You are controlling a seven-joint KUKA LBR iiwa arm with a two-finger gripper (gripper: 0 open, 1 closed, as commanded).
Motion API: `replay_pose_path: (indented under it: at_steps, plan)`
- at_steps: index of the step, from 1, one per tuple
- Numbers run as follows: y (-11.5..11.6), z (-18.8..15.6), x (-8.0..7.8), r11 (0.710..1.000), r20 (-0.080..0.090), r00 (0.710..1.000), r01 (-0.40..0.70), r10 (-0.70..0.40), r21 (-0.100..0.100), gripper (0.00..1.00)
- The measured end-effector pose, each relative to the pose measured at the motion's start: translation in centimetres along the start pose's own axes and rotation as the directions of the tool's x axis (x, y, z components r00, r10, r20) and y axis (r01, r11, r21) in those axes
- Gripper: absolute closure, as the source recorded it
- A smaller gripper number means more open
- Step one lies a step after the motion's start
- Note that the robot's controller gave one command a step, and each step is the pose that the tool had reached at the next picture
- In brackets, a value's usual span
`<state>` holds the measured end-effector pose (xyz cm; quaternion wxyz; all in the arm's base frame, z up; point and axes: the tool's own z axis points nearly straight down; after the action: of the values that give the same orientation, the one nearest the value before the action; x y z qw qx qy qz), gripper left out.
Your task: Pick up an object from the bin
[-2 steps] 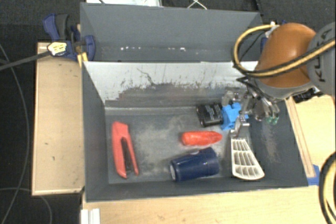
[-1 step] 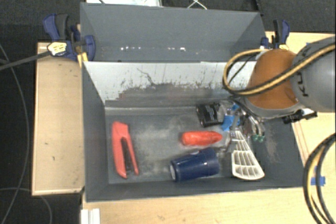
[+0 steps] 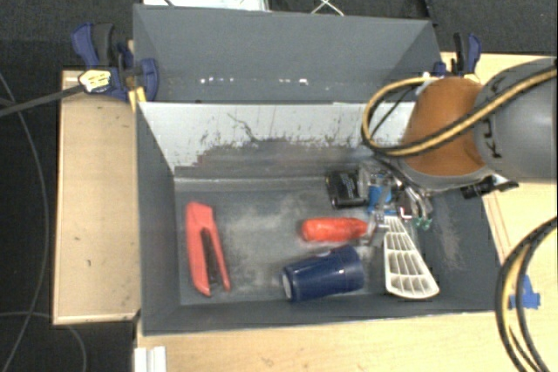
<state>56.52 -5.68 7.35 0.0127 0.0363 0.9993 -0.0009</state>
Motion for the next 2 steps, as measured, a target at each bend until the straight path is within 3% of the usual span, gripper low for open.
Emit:
replay_pose_path:
  at_steps: [1,2]
  plan:
    - [0.4,-0.2,0.9,0.998,0.003,0.998,-0.066,0.066,0.0,0.0]
    - [2.3,-0.1,0.3,0.999,0.014,0.999,-0.032,0.032,0.0,0.0]
